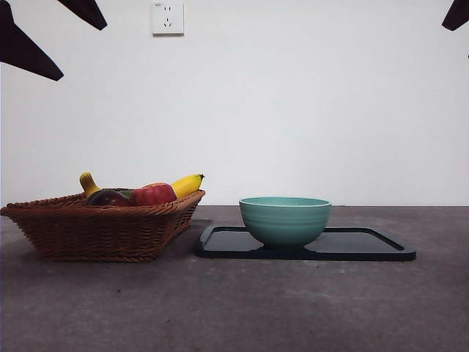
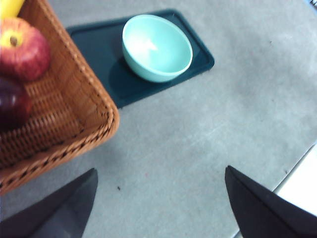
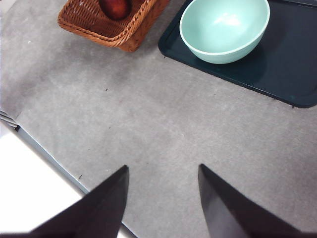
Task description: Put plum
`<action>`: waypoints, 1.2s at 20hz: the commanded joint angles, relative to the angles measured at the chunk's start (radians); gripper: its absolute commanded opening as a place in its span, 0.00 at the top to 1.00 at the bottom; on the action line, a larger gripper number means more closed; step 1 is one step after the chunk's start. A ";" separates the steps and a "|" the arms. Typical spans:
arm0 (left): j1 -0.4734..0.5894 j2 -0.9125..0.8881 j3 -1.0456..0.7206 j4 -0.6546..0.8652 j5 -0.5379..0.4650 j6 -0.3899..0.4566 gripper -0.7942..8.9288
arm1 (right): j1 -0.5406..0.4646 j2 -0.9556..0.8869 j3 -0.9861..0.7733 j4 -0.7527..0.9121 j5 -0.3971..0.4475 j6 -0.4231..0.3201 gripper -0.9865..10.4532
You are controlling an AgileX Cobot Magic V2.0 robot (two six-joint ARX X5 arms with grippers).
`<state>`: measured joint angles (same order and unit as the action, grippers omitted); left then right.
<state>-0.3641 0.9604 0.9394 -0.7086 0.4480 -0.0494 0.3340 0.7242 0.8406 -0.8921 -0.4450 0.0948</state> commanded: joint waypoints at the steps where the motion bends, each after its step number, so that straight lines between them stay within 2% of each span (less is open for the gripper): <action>1: -0.004 0.007 0.010 0.014 0.006 0.015 0.50 | 0.006 0.006 0.006 0.010 0.001 0.021 0.72; 3: -0.004 0.007 0.010 0.021 0.006 0.015 0.50 | 0.006 0.007 0.006 0.024 0.006 0.064 0.72; 5: -0.004 0.007 0.010 0.021 0.006 0.015 0.50 | 0.003 0.015 0.006 0.087 0.047 0.141 0.72; 9: -0.004 0.007 0.010 0.023 0.006 0.015 0.50 | -0.005 0.134 0.008 0.247 0.086 0.247 0.63; 15: -0.004 0.007 0.010 0.028 0.006 0.015 0.50 | -0.064 0.506 0.114 0.389 0.087 0.238 0.63; 20: -0.004 0.007 0.010 0.027 0.006 0.015 0.50 | -0.076 0.793 0.307 0.393 0.109 0.200 0.63; 24: -0.004 0.007 0.010 0.026 0.006 0.015 0.50 | -0.074 0.953 0.406 0.397 0.117 0.182 0.63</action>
<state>-0.3645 0.9604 0.9394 -0.6922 0.4480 -0.0429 0.2550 1.6588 1.2312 -0.5007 -0.3332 0.2928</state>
